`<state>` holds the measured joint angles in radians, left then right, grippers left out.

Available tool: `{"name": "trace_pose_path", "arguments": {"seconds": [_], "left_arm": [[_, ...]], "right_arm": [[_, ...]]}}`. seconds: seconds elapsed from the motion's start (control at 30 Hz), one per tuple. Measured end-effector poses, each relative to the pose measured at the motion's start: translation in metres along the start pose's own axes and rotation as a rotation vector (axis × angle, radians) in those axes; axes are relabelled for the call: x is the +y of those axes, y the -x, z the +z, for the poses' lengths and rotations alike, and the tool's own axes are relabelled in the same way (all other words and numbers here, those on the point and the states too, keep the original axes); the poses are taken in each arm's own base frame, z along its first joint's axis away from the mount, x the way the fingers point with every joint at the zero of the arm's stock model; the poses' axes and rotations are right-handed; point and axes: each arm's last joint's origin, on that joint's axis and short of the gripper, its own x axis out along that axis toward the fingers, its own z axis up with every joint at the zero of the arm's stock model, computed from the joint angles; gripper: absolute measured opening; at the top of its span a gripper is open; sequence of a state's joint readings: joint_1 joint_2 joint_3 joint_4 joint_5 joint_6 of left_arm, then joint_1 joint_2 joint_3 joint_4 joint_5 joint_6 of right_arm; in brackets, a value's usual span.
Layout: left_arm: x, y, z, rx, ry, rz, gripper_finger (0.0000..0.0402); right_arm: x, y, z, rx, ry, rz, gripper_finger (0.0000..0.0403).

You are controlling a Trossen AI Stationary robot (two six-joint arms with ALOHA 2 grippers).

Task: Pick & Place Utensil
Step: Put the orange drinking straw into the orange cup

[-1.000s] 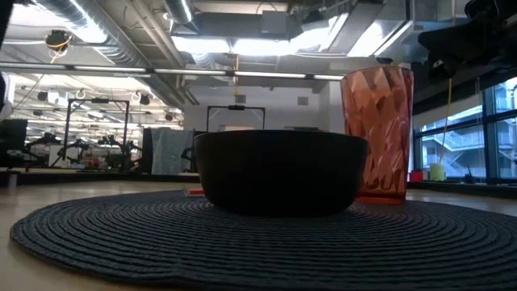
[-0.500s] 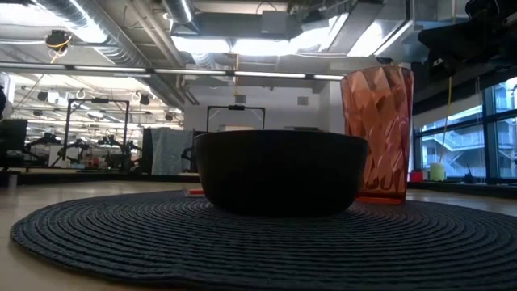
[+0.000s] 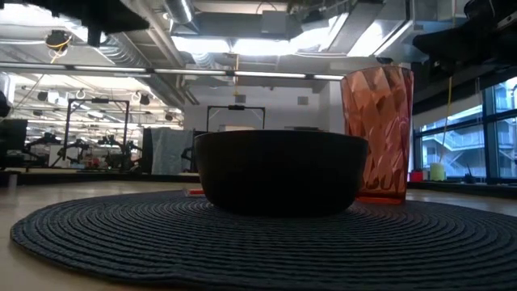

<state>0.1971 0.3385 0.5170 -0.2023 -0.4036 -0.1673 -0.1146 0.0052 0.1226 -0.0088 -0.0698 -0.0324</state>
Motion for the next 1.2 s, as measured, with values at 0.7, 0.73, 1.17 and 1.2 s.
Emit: {"name": "trace_pose_path", "arguments": {"seconds": [0.7, 0.73, 1.17, 1.2], "left_arm": [[0.018, -0.023, -0.040, 0.056, -0.013, 0.111, 0.0003], [0.018, -0.024, -0.040, 0.057, -0.012, 0.115, 0.0003], [0.019, -0.024, -0.039, 0.052, -0.061, 0.114, 0.0003], [0.019, -0.024, -0.039, 0.053, -0.067, 0.114, 0.0003]], "right_arm": [[0.000, 0.000, 0.004, -0.043, 0.111, -0.003, 0.0012], [0.000, 0.000, 0.005, -0.047, 0.114, -0.004, 0.0012], [0.000, 0.000, 0.005, -0.055, 0.133, -0.005, 0.0012], [0.000, 0.000, 0.005, -0.056, 0.133, -0.005, 0.0012]]}}
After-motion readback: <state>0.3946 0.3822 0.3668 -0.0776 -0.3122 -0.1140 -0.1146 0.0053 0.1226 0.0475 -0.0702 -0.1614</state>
